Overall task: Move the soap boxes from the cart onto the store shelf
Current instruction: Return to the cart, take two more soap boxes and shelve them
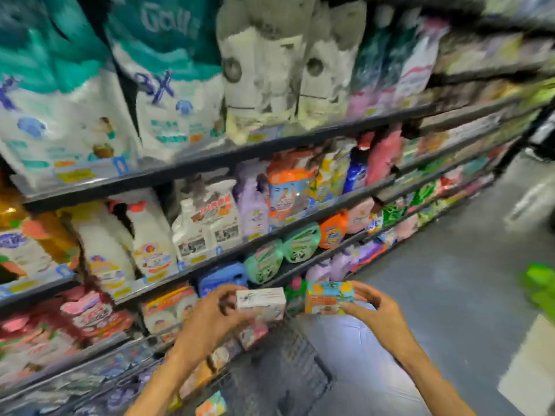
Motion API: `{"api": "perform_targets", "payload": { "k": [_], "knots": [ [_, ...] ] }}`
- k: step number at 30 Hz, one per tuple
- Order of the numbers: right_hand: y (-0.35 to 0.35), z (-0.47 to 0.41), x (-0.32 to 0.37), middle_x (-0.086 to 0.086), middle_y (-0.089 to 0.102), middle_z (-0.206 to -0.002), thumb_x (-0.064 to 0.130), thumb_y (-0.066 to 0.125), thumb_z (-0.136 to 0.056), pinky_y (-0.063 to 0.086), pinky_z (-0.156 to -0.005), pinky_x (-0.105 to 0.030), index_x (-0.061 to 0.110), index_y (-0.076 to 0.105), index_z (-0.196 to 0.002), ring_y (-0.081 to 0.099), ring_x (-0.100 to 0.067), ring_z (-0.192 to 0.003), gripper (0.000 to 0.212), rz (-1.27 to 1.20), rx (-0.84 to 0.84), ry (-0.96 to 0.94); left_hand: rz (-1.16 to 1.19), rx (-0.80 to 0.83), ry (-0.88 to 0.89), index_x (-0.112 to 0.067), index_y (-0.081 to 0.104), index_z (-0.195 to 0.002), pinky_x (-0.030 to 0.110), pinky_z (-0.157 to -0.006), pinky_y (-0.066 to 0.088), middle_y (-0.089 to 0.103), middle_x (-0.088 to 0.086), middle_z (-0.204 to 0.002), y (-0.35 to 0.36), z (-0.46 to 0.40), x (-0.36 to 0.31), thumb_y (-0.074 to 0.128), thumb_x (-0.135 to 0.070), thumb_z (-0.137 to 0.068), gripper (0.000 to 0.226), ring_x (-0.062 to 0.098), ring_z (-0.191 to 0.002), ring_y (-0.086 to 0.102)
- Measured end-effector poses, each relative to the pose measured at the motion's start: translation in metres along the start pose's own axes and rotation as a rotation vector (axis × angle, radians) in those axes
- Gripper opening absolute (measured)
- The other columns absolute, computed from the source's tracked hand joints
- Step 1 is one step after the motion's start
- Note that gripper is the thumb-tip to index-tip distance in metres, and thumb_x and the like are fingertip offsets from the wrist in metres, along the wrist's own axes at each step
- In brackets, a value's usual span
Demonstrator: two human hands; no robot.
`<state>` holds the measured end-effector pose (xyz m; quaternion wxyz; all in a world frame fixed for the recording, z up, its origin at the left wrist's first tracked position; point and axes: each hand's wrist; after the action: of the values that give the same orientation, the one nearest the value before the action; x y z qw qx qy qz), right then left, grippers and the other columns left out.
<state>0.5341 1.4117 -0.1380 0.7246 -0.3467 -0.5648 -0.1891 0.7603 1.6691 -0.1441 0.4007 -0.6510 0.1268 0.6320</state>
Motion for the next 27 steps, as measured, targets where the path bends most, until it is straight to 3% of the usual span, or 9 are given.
{"api": "perform_targets", "payload": {
  "k": [4, 7, 11, 15, 18, 21, 23, 27],
  "knots": [
    [-0.099, 0.015, 0.03, 0.014, 0.077, -0.094, -0.004, 0.079, -0.075, 0.048, -0.076, -0.006, 0.017, 0.07, -0.107, 0.068, 0.003, -0.089, 0.039, -0.037, -0.182, -0.056, -0.008, 0.135, 0.132, -0.028, 0.07, -0.101, 0.015, -0.059, 0.05, 0.076, -0.006, -0.084, 0.058, -0.034, -0.098, 0.095, -0.028, -0.06, 0.048, 0.001, -0.059, 0.061],
    [-0.171, 0.021, 0.036, 0.019, 0.076, -0.092, -0.006, 0.079, -0.074, 0.047, -0.079, -0.005, 0.014, 0.069, -0.108, 0.067, 0.008, -0.088, 0.041, -0.026, -0.28, -0.104, 0.004, 0.23, 0.193, -0.022, 0.069, -0.102, 0.013, -0.049, 0.045, 0.073, -0.004, -0.079, 0.115, -0.058, -0.154, 0.09, -0.003, -0.069, 0.044, -0.002, -0.047, 0.056],
    [-0.284, 0.022, 0.028, -0.001, 0.075, -0.105, -0.004, 0.081, -0.071, 0.049, -0.08, -0.008, 0.005, 0.069, -0.114, 0.069, 0.002, -0.093, 0.046, -0.023, -0.411, -0.145, -0.043, 0.325, 0.34, -0.03, 0.071, -0.104, 0.022, -0.066, 0.054, 0.077, -0.002, -0.094, 0.208, -0.091, -0.225, 0.09, -0.016, -0.073, 0.04, 0.007, -0.069, 0.066],
    [-0.391, 0.017, 0.018, 0.0, 0.076, -0.107, 0.001, 0.083, -0.07, 0.054, -0.087, -0.017, 0.01, 0.069, -0.113, 0.07, -0.008, -0.103, 0.046, -0.037, -0.508, -0.157, -0.023, 0.372, 0.406, -0.022, 0.071, -0.108, 0.034, -0.081, 0.06, 0.079, -0.002, -0.098, 0.308, -0.115, -0.287, 0.091, -0.016, -0.071, 0.043, 0.014, -0.085, 0.074],
    [-0.463, 0.013, 0.008, 0.002, 0.077, -0.105, 0.002, 0.086, -0.068, 0.055, -0.092, -0.026, 0.014, 0.071, -0.11, 0.07, -0.015, -0.106, 0.047, -0.062, -0.596, -0.159, 0.024, 0.421, 0.45, -0.019, 0.072, -0.107, 0.023, -0.075, 0.059, 0.079, -0.003, -0.096, 0.387, -0.13, -0.332, 0.088, -0.007, -0.072, 0.04, 0.008, -0.083, 0.073],
    [-0.512, 0.005, 0.005, 0.004, 0.076, -0.106, 0.001, 0.083, -0.07, 0.055, -0.095, -0.029, 0.014, 0.07, -0.112, 0.069, -0.01, -0.106, 0.045, -0.104, -0.644, -0.157, 0.064, 0.49, 0.442, -0.008, 0.069, -0.111, 0.013, -0.06, 0.053, 0.077, 0.009, -0.098, 0.442, -0.144, -0.362, 0.083, 0.003, -0.076, 0.039, 0.002, -0.068, 0.07],
    [-0.55, -0.005, -0.004, 0.008, 0.076, -0.105, 0.0, 0.083, -0.071, 0.054, -0.096, -0.029, 0.018, 0.07, -0.111, 0.069, -0.007, -0.105, 0.045, -0.12, -0.667, -0.154, 0.072, 0.526, 0.452, -0.011, 0.069, -0.112, 0.013, -0.055, 0.05, 0.076, 0.008, -0.1, 0.482, -0.161, -0.381, 0.083, 0.0, -0.077, 0.039, 0.001, -0.059, 0.065],
    [-0.625, -0.039, -0.023, 0.007, 0.076, -0.108, 0.0, 0.082, -0.073, 0.053, -0.097, -0.03, 0.019, 0.07, -0.113, 0.067, -0.008, -0.109, 0.045, -0.132, -0.713, -0.151, 0.086, 0.553, 0.477, -0.021, 0.069, -0.114, 0.03, -0.074, 0.062, 0.078, -0.003, -0.102, 0.557, -0.208, -0.418, 0.088, -0.016, -0.075, 0.043, 0.017, -0.087, 0.076]
  ]
}}
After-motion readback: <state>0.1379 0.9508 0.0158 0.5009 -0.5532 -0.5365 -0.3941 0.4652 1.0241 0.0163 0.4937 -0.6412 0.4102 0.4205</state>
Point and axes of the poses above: each hand's wrist, its own z-axis away from the middle knuckle, its own y-axis out of the palm, x = y × z
